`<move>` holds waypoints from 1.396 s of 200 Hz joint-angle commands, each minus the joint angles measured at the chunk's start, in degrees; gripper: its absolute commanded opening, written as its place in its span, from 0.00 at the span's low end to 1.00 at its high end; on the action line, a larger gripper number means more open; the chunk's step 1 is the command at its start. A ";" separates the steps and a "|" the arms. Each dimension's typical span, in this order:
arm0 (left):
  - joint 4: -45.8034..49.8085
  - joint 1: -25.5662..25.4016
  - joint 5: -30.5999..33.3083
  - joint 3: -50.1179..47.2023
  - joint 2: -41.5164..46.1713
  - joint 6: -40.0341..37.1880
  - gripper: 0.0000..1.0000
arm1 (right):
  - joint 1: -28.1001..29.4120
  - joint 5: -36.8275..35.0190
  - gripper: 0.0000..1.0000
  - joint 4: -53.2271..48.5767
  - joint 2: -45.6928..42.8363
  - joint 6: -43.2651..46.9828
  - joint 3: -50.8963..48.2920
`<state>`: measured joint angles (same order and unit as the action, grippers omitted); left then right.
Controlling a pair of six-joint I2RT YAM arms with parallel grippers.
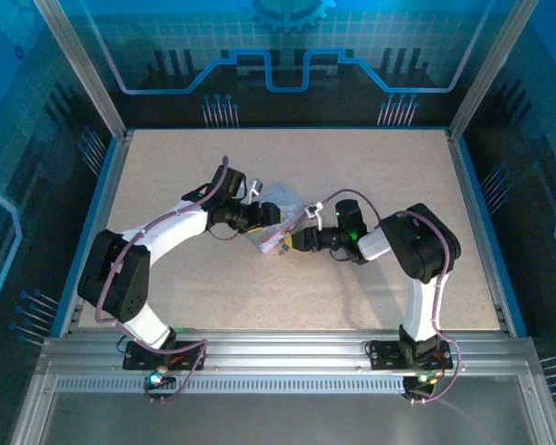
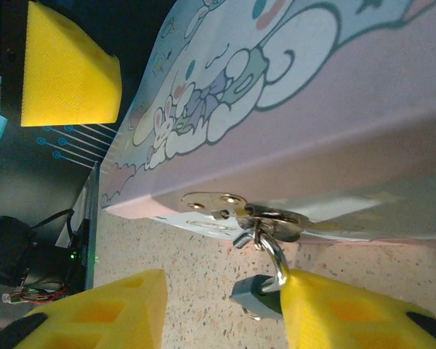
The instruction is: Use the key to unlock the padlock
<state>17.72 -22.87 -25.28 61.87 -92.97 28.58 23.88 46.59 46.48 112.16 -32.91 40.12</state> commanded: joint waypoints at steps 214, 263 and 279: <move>0.74 0.37 0.56 -0.57 0.84 0.51 0.70 | -0.78 -4.20 0.04 -5.06 -2.37 0.33 0.83; 0.52 0.42 0.67 -1.13 0.68 0.52 0.70 | -1.11 -5.73 0.03 -2.39 -2.71 -2.65 0.40; 0.55 0.38 0.67 -1.30 0.53 0.52 0.70 | -1.36 -6.21 0.03 -1.94 -2.96 -3.04 0.15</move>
<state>17.69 -22.83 -25.10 61.67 -92.97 28.60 23.70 42.00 42.15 111.09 -34.41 40.58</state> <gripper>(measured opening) 0.702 0.043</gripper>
